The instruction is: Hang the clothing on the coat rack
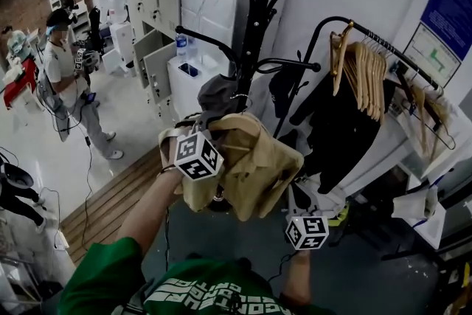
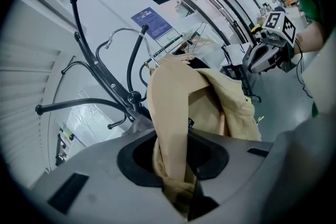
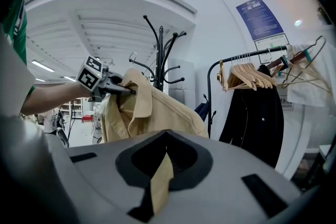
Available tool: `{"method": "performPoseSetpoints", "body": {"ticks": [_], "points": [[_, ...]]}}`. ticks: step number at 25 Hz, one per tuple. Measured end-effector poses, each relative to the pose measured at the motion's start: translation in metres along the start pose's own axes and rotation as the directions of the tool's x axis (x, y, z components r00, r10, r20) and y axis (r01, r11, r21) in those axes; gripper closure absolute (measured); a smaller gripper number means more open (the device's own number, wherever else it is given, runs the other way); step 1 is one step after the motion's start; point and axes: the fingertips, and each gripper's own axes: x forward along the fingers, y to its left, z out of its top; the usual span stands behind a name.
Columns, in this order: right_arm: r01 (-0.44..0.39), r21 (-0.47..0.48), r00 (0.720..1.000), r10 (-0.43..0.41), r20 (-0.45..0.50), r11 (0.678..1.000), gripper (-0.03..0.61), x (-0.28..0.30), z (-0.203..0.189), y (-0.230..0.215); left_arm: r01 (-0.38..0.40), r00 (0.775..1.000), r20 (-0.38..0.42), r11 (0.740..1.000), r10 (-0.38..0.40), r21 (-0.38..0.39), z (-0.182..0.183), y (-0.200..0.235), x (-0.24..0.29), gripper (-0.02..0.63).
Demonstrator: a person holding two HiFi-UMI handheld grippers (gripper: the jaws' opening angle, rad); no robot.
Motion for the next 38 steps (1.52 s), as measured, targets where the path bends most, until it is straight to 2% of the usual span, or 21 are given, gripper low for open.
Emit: {"method": "performPoseSetpoints", "body": {"ticks": [16,38], "points": [[0.053,0.034,0.998,-0.052,-0.027,0.998,0.571,0.001,-0.013,-0.016,0.062,0.998,-0.029,0.997,-0.063,-0.035,-0.022,0.004,0.046,0.512],[0.065,0.027,0.996,-0.063,-0.062,0.998,0.571,0.016,-0.017,-0.016,0.100,0.994,-0.046,0.993,-0.102,-0.056,-0.052,0.007,0.080,0.512]]}}
